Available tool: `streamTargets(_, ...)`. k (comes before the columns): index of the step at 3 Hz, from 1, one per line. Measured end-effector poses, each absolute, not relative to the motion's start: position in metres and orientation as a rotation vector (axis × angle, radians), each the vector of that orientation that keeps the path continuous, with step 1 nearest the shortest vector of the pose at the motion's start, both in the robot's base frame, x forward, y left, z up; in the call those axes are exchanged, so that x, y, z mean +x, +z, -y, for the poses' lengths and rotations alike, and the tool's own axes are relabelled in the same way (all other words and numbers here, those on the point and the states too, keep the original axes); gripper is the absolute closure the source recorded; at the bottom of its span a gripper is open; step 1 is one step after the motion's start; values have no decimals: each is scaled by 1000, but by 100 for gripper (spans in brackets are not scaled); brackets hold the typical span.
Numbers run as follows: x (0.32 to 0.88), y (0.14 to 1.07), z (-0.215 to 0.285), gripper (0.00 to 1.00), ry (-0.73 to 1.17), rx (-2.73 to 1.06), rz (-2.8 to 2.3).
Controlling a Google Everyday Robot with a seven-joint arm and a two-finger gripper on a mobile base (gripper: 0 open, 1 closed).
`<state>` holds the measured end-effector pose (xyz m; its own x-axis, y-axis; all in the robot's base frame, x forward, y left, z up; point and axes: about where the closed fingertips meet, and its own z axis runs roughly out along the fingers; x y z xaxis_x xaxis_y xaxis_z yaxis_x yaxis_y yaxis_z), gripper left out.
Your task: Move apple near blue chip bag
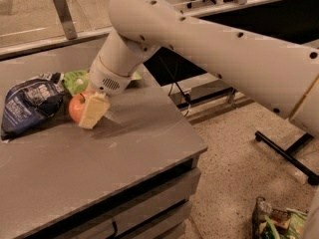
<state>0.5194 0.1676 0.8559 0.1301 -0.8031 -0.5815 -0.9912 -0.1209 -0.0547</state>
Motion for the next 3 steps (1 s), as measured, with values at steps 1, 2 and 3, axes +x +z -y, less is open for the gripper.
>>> streamTargets(1, 521, 859, -174, 83, 600, -1966, -1726)
streamTargets(2, 521, 854, -176, 59, 629, -1950, -1745)
streamTargets(3, 520, 854, -177, 36, 628, -1955, -1742)
